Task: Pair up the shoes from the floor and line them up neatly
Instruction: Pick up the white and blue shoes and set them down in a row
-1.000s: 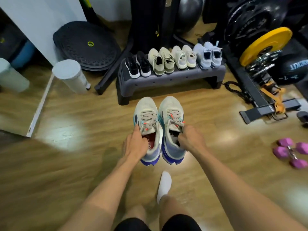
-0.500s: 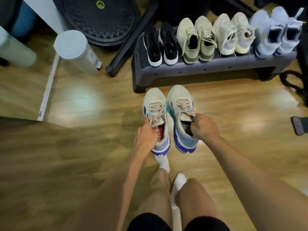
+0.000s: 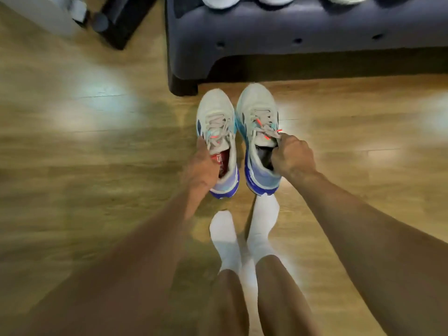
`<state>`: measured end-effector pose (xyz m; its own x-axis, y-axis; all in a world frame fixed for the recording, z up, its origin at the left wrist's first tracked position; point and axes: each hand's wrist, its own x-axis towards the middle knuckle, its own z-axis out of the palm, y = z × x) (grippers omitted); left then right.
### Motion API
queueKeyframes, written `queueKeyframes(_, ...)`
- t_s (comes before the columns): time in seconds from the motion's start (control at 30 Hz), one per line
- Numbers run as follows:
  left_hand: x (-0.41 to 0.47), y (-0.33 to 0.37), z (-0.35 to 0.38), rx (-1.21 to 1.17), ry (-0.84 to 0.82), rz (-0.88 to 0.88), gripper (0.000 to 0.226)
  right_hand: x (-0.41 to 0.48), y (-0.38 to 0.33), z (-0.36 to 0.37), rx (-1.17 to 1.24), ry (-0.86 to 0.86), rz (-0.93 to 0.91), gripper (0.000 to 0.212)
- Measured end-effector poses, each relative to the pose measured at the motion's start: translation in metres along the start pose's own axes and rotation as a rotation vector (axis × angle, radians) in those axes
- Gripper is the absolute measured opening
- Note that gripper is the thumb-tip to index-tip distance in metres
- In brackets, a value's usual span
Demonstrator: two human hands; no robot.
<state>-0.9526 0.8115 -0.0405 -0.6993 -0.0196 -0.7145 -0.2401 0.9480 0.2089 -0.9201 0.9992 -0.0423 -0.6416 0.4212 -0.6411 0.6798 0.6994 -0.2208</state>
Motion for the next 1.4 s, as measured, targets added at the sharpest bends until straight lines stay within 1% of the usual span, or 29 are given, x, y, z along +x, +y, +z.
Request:
queueKeyframes(0.07,0.034,-0.003,0.018,0.031,-0.04,-0.023,0.05,0.028,0.001,0.026,0.009,0.001,0.009,0.034)
queueKeyframes(0.13,0.065,-0.006,0.034,0.051,-0.051,-0.05,0.05,0.052,0.0,0.05,0.007,-0.005,0.0,0.036)
queueKeyframes(0.2,0.091,-0.006,0.048,0.026,-0.022,-0.071,0.054,0.074,-0.001,0.07,0.014,-0.003,-0.013,0.037)
queueKeyframes(0.3,0.121,-0.014,0.065,-0.057,0.034,-0.027,0.063,0.102,-0.006,0.09,0.032,-0.001,-0.031,0.036)
queueKeyframes(0.37,0.136,-0.021,0.075,-0.092,0.047,-0.021,0.064,0.119,-0.009,0.1,0.029,0.004,-0.036,0.036)
queueKeyframes(0.43,0.143,-0.024,0.08,-0.121,0.04,-0.031,0.064,0.131,-0.012,0.107,0.025,0.003,-0.038,0.039)
queueKeyframes(0.57,0.152,-0.024,0.088,-0.043,0.008,-0.005,0.076,0.141,-0.011,0.117,-0.032,-0.029,-0.03,0.045)
queueKeyframes(0.67,0.155,-0.028,0.1,-0.059,0.017,-0.018,0.077,0.142,-0.005,0.125,-0.07,-0.044,-0.049,0.049)
queueKeyframes(0.83,0.15,-0.029,0.103,-0.087,0.018,-0.014,0.077,0.131,-0.009,0.131,-0.126,-0.143,-0.063,0.064)
queueKeyframes(0.9,0.147,-0.026,0.098,-0.016,-0.013,-0.057,0.075,0.12,-0.012,0.126,-0.181,-0.194,-0.078,0.073)
queueKeyframes(1.0,0.133,-0.019,0.077,0.083,-0.057,-0.113,0.074,0.095,-0.022,0.107,-0.232,-0.227,-0.109,0.073)
queueKeyframes(1.1,0.106,-0.008,0.037,0.133,-0.046,-0.062,0.071,0.061,-0.044,0.068,-0.268,-0.206,-0.228,0.065)
queueKeyframes(1.17,0.08,0.003,-0.001,0.168,0.043,0.026,0.066,0.035,-0.067,0.033,-0.288,-0.157,-0.358,0.06)
queueKeyframes(1.27,0.028,0.014,-0.075,0.217,0.187,0.132,0.06,-0.019,-0.112,-0.035,-0.335,-0.016,-0.544,0.059)
queueKeyframes(1.4,-0.074,0.027,-0.2,0.232,0.373,0.251,0.064,-0.119,-0.175,-0.139,-0.379,0.103,-0.717,0.061)
